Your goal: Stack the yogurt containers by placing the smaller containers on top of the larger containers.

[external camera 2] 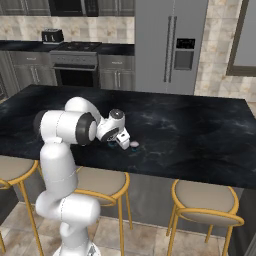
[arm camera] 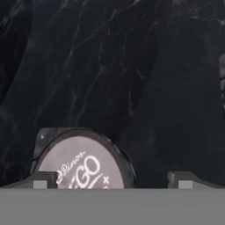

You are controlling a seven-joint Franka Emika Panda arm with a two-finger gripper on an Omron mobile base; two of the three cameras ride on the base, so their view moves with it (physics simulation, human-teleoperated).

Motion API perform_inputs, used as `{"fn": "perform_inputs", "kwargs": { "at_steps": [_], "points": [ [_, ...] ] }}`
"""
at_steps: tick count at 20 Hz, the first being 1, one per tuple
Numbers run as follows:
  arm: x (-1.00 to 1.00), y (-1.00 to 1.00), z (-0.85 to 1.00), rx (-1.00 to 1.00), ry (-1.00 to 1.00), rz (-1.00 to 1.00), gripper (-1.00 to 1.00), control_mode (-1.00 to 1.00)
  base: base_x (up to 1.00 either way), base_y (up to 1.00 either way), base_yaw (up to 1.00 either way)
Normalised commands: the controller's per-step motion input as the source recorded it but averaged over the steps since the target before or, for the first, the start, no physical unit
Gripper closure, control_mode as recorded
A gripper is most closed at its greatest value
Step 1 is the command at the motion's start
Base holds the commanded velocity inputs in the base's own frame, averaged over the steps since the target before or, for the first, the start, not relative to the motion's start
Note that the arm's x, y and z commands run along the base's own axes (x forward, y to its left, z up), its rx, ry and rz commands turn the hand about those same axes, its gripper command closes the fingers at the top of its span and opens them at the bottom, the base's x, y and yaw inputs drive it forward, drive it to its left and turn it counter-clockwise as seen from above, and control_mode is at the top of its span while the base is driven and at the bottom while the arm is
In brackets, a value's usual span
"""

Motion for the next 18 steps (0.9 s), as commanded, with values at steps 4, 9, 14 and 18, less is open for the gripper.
{"fn": "perform_inputs", "kwargs": {
  "at_steps": [4,9,14,18],
  "points": [
    [0.21,0.00,-0.02,0.00,0.00,0.00,-1.00,-1.00,0.00,0.00,0.00],
    [0.14,0.00,-0.05,0.00,0.00,0.00,-1.00,-1.00,0.00,0.00,0.00],
    [0.05,0.00,-0.16,0.00,0.00,0.00,-1.00,-1.00,0.00,0.00,0.00],
    [0.01,0.00,-0.09,0.00,0.00,0.00,-1.00,-1.00,0.00,0.00,0.00]
  ]
}}
